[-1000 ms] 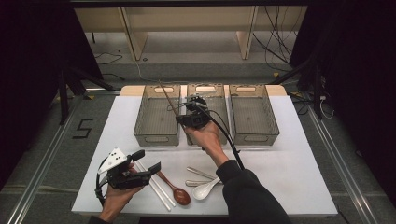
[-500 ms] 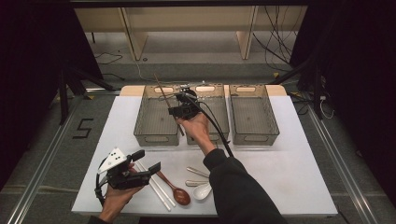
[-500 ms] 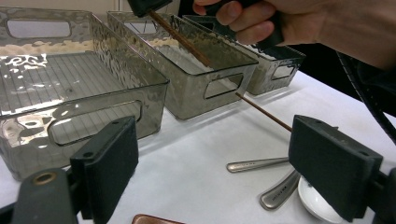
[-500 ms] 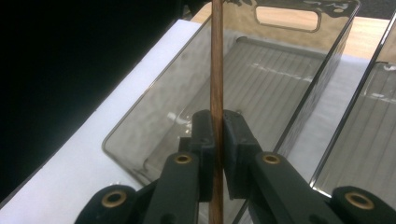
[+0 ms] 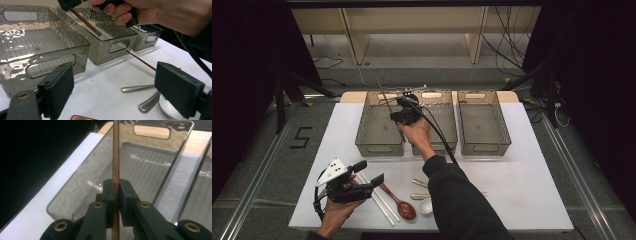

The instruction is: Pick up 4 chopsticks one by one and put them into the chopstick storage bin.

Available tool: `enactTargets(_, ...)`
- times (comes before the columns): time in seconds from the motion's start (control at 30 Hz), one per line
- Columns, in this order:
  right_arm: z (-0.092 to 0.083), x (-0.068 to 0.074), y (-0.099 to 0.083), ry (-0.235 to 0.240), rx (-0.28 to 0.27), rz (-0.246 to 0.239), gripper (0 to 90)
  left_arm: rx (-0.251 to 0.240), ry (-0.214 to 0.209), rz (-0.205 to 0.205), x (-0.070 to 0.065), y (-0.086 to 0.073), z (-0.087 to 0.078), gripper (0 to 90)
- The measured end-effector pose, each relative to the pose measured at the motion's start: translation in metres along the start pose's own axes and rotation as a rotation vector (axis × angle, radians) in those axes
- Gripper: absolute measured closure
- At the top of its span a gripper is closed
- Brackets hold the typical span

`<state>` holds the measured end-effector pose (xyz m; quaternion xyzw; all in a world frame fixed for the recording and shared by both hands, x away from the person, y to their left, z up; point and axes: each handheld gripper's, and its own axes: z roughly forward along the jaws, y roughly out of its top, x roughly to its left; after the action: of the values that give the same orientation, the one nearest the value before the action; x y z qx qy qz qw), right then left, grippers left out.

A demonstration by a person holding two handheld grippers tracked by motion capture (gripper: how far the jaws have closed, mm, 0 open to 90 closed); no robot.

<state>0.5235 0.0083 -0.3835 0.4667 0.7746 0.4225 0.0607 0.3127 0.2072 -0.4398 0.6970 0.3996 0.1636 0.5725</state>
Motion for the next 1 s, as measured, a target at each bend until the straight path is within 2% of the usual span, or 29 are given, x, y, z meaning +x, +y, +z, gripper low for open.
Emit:
enactTargets(0.23,0.008,0.007,0.005,0.0,-0.005,-0.001,84.3,0.0,-0.001,-0.001,0.0,0.0,0.0,15.4)
enactTargets(0.57,0.019,0.006,0.002,-0.015,0.01,0.007,84.2,-0.002,-0.003,-0.002,0.0,0.0,0.0,15.4)
enactTargets(0.83,0.022,0.005,0.003,-0.017,0.002,0.015,84.1,-0.002,-0.004,-0.003,-0.001,0.0,0.0,15.4)
enactTargets(1.0,0.025,0.009,0.004,-0.016,0.007,0.013,84.0,-0.003,-0.004,-0.001,0.0,0.0,0.0,15.4)
